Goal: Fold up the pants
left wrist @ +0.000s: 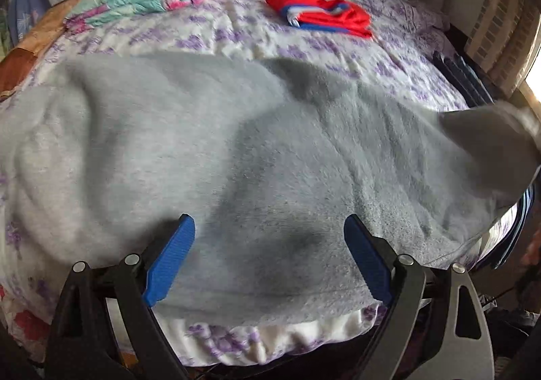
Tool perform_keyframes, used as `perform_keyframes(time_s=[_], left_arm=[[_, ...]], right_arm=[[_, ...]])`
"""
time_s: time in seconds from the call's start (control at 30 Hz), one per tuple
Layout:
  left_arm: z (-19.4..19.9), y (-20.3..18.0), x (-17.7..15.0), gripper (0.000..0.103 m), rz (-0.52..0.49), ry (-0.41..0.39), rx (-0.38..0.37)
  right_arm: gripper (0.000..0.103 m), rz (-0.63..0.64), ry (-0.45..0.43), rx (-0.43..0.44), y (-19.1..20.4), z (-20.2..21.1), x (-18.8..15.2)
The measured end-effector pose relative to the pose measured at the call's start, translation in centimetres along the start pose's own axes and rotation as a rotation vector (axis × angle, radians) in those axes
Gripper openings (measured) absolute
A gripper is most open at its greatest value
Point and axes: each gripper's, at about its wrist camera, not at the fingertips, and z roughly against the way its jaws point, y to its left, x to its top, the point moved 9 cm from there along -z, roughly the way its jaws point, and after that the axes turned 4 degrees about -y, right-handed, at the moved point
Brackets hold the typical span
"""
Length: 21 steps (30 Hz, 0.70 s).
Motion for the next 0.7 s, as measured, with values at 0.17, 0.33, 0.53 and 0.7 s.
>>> perform_keyframes(time_s=[0.17, 0.33, 0.53, 0.7], left_arm=[[4.1, 2.6, 1.1, 0.088, 0.045, -0.115, 0.057], [5.4, 6.2, 0.0, 0.092, 0.132, -0.113, 0.108], [5.2, 8.9, -1.3, 0.092, 0.201, -0.087, 0.102], [3.9, 8.4, -1.4, 0.092, 0.219, -0.060, 0.037]], right_arm=[[0.024, 0.416, 0.128, 0.142, 16.0, -5.7, -1.9], [0.061, 0.720, 0.544, 0.214, 22.6, -14.3, -17.7], [0.071, 0.661, 0.392, 0.384, 23.4, -8.6, -14.2], [0.070, 0.733, 0.390, 0.307, 22.2, -9.0, -12.3]])
